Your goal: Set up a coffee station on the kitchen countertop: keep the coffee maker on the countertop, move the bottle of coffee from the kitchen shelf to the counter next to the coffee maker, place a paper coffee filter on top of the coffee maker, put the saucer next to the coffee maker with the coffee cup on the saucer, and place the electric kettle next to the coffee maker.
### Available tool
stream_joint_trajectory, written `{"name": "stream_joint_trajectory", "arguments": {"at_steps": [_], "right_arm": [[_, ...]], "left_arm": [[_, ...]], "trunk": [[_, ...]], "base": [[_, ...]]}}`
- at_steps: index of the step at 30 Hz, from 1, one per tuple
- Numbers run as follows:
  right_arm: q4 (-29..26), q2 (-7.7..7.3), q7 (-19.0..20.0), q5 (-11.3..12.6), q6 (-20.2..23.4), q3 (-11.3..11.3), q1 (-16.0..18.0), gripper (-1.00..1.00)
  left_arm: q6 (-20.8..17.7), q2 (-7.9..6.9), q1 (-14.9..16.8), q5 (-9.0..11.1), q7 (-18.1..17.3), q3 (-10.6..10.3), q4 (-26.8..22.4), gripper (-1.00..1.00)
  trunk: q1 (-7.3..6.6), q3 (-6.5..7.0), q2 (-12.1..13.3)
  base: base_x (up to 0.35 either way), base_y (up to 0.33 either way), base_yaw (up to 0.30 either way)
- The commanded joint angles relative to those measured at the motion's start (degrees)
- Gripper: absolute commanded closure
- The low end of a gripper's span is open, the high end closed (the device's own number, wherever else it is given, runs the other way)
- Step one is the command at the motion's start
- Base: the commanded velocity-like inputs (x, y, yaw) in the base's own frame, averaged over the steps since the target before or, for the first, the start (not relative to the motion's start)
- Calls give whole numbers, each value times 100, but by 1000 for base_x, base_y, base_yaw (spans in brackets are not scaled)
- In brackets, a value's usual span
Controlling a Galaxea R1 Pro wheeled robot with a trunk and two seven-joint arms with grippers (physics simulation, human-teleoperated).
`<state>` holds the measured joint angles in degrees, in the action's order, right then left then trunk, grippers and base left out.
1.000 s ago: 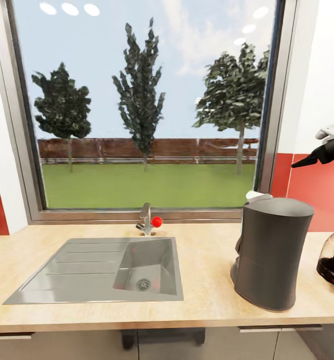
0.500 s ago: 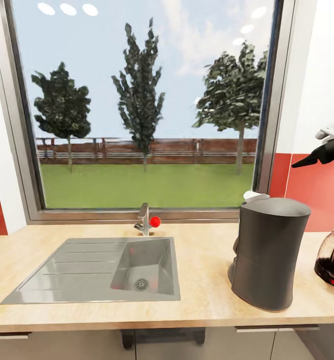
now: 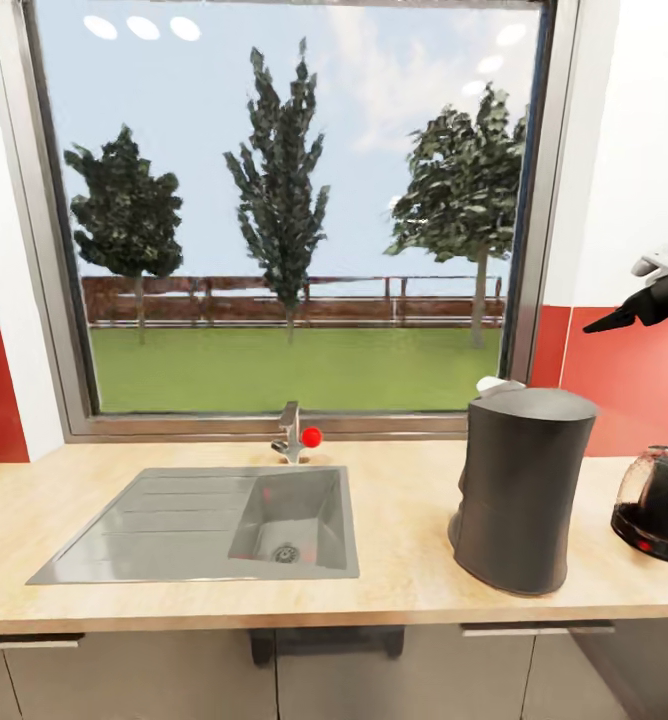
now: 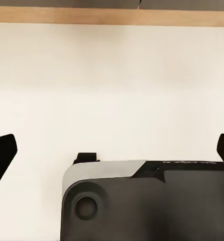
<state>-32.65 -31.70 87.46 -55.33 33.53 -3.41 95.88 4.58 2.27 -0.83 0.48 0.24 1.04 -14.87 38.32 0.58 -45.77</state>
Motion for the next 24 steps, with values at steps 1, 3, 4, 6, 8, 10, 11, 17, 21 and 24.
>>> {"name": "stream_joint_trajectory", "arguments": {"at_steps": [1,3,4,6,8,10,11,17,21,24], "right_arm": [[-62,17,39,-53,69,-32,1,-100],[-298,77,31,-53,148,-34,-12,-100],[-392,117,30,-50,211,-35,-22,-100],[-731,282,28,-42,493,-36,-65,-100],[-2161,900,21,-47,1207,-33,-542,-100],[-3685,1322,-19,-74,1687,-25,-1310,-100],[-4048,1405,-25,-64,1864,-16,-1541,-100],[-4736,1532,169,433,2138,9,-2321,-100],[-4922,1540,208,811,2163,20,-2526,-100],[-4984,1543,221,954,2172,23,-2594,-100]], "left_arm": [[8,2,-4,5,2,10,-7,-100],[8,2,-4,5,2,10,-7,-100],[8,2,-4,5,2,10,-7,-100],[8,2,-4,5,2,9,-7,-100],[8,2,-4,7,2,8,-7,-100],[8,2,-4,8,2,3,-7,-100],[8,2,-4,8,2,3,-7,-100],[8,2,-4,6,2,1,-7,-100],[8,2,-4,6,2,3,-7,-100],[8,2,-4,5,2,6,-7,-100]], "trunk": [[-1,1,-1],[-1,1,-1],[-1,1,-1],[-1,1,-1],[-1,1,-1],[-1,1,-1],[-1,1,-1],[-1,1,-1],[-1,1,-1],[-1,1,-1]], "base": [[-202,0,0],[-133,0,0],[-83,0,0],[-48,0,0],[-15,0,0],[-4,0,0],[-2,0,0],[0,0,0],[-42,0,0],[-200,0,0]]}}
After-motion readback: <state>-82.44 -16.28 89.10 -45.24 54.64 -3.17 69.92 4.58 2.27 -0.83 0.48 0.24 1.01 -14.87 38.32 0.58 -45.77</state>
